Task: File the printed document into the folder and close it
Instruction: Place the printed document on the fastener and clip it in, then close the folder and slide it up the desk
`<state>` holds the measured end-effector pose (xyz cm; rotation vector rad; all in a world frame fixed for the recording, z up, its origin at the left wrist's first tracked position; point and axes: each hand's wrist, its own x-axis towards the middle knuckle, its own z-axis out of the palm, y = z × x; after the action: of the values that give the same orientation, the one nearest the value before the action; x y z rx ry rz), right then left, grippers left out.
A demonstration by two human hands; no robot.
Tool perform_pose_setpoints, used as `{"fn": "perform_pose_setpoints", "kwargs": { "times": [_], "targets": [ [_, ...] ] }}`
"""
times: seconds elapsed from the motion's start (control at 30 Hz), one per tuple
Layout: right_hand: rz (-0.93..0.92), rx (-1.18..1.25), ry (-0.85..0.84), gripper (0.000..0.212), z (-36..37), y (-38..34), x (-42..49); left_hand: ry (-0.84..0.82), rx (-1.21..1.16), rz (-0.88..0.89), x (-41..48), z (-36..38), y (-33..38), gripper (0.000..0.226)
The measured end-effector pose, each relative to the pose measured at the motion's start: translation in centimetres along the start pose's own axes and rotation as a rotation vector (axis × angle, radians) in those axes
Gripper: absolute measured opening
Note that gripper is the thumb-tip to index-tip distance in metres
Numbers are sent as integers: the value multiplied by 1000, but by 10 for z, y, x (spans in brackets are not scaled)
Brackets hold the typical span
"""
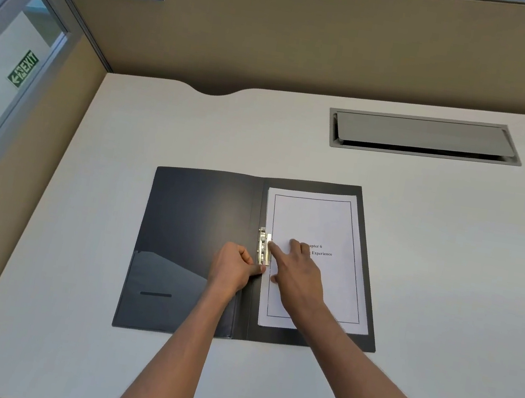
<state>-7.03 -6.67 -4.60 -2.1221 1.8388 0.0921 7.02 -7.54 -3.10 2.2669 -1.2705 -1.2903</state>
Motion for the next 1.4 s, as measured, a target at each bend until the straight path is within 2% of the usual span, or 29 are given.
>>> {"fn": "perform_pose_setpoints", "kwargs": {
  "times": [0.17,0.3,0.4,0.57,0.7,0.87,0.97,1.03,1.1,1.23,1.3,1.37,1.4],
  "targets": [
    [-26,1,25,69,-3,5,-3,67,-38,74,-4,-12,-3,19],
    [41,93,83,69,-6,15,-12,284,-8,151,2,-43,-17,14],
    [101,126,97,73,-4,21,-19,403,35,174,13,-70,-36,30],
    [164,177,128,75,8,21,-26,511,157,-6,27,-110,-61,54],
    [115,133,96,77,22,21,-34,416,85,-131,36,-132,-75,66],
    [105,59,58,74,35,21,-41,384,-90,-135,37,-146,-79,70],
    [106,37,37,75,37,21,-41,448,-44,-103,30,-163,-70,52],
    [105,31,39,75,39,21,-41,494,-11,-22,18,-179,-57,32],
    [103,31,36,75,40,23,-41,492,-37,56,4,-195,-37,22],
    [86,31,5,75,36,27,-42,292,-157,240,-26,-195,24,16],
    [52,37,-20,73,31,32,-44,170,-212,309,-39,-176,58,20],
    [13,125,-39,68,20,36,-46,43,-276,344,-50,-152,88,26],
    [13,247,-34,64,12,39,-48,-13,-298,351,-53,-138,102,27]
  ]
}}
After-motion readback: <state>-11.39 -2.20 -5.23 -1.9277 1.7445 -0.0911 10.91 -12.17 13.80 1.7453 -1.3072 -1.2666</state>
